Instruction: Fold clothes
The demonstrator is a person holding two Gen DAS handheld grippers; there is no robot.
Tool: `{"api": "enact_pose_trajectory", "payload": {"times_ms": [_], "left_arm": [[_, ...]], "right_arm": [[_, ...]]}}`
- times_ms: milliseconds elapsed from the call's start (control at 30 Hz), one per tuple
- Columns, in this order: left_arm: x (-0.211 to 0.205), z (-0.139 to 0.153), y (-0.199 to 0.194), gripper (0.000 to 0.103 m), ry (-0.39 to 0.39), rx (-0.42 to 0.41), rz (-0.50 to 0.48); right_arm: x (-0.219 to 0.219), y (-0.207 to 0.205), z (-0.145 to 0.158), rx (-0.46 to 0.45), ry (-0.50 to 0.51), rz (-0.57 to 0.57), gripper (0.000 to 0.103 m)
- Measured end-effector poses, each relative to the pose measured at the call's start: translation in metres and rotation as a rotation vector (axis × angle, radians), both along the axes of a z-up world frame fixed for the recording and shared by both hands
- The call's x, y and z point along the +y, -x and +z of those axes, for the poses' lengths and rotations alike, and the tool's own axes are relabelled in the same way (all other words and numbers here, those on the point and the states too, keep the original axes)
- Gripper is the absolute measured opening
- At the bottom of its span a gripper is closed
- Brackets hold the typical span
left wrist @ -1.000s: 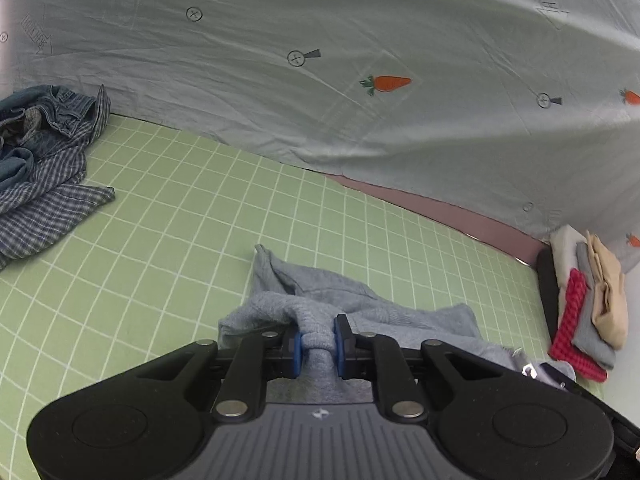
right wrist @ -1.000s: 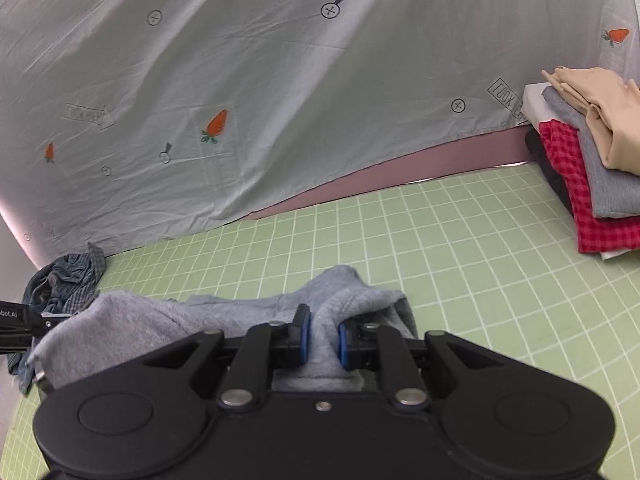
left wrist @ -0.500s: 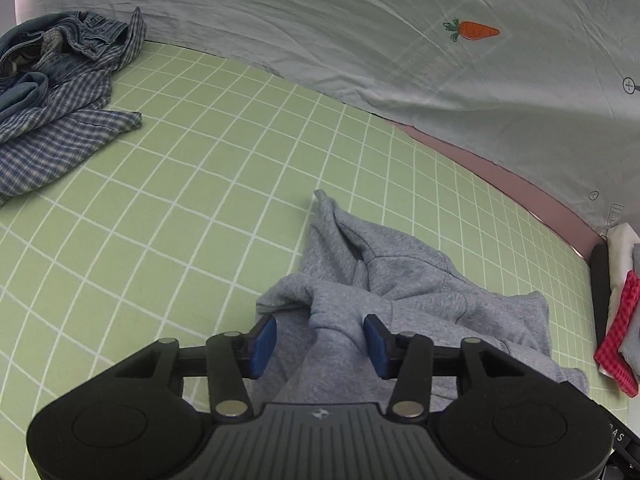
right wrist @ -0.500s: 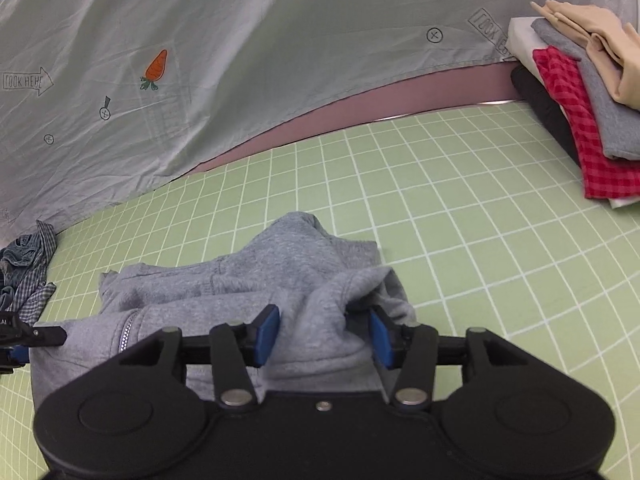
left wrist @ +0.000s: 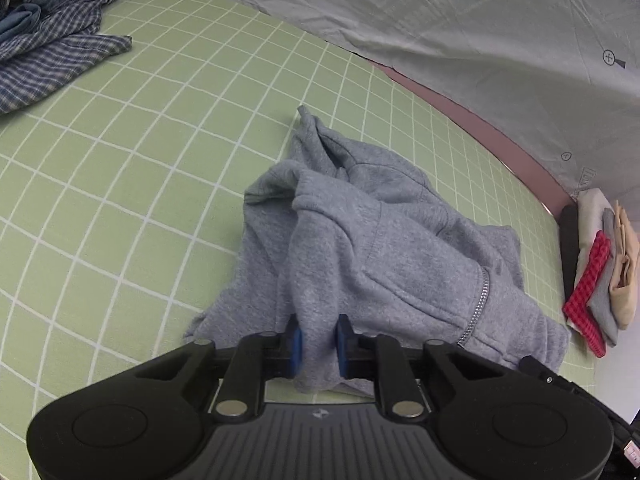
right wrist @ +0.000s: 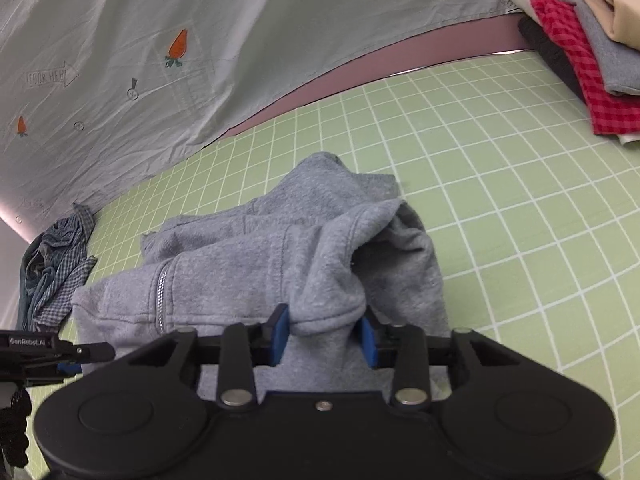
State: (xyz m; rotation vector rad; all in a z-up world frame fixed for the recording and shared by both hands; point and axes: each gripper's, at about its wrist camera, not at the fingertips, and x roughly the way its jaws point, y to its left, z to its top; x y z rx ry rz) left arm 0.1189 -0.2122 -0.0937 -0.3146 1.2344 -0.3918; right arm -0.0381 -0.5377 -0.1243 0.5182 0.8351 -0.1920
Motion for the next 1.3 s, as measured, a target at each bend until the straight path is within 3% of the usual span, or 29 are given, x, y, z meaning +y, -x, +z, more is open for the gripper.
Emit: {"api": "enact_pose_trajectory", "payload": {"times_ms": [33,200,333,400,433,467,533,600,700,800,900,1000,1100,1167,1300], "left_arm": [[0.000,0.002,-0.003,0.008,0.011,0.002,-0.001],[-0.006,0.030,-0.036,0.007,0.105,-0.054,-0.010],[-0.016,0.061,-0.086,0.015,0.174,-0.216,0.144],[-0.020,0.074,-0.106,0.049,0.140,-0.290,0.207],[-0.022,0.080,-0.111,0.058,0.113,-0.318,0.212],[-0.023,0.083,-0.115,0.072,0.087,-0.335,0.212],[-0.024,0.075,-0.111,0.076,0.042,-0.331,0.179],[-0.025,0.055,-0.104,0.078,-0.020,-0.281,0.130],[-0.019,0.017,-0.083,0.078,-0.110,-0.184,0.090],[-0.006,-0.013,-0.064,0.078,-0.130,-0.088,0.077],[0.002,-0.025,-0.053,0.085,-0.105,-0.066,0.090],[-0.005,-0.028,-0.054,0.094,-0.087,-0.061,0.059],[-0.013,-0.032,-0.057,0.095,-0.069,-0.055,0.018],[-0.019,-0.034,-0.059,0.101,-0.056,-0.050,-0.009],[-0.030,-0.038,-0.063,0.103,-0.035,-0.045,-0.054]], "right_arm": [[-0.002,-0.001,0.001,-0.007,-0.021,0.008,0.018],[-0.033,-0.022,0.010,-0.073,-0.138,-0.028,0.015],[-0.070,-0.064,0.012,-0.144,-0.286,-0.114,0.019],[-0.087,-0.081,0.011,-0.193,-0.375,-0.200,0.035],[-0.091,-0.085,0.013,-0.228,-0.385,-0.259,0.060],[-0.093,-0.087,0.018,-0.236,-0.361,-0.287,0.078],[-0.095,-0.092,0.026,-0.246,-0.308,-0.335,0.081],[-0.088,-0.092,0.028,-0.217,-0.207,-0.307,0.081],[-0.074,-0.092,0.014,-0.095,-0.053,-0.240,0.082],[-0.060,-0.086,-0.008,0.017,0.059,-0.174,0.082],[-0.060,-0.077,-0.032,0.080,0.020,-0.154,0.082],[-0.064,-0.071,-0.051,0.078,-0.093,-0.157,0.083],[-0.062,-0.072,-0.057,0.058,-0.160,-0.135,0.086],[-0.058,-0.076,-0.058,0.049,-0.167,-0.097,0.097],[-0.048,-0.088,-0.057,0.056,-0.126,-0.038,0.102]]}}
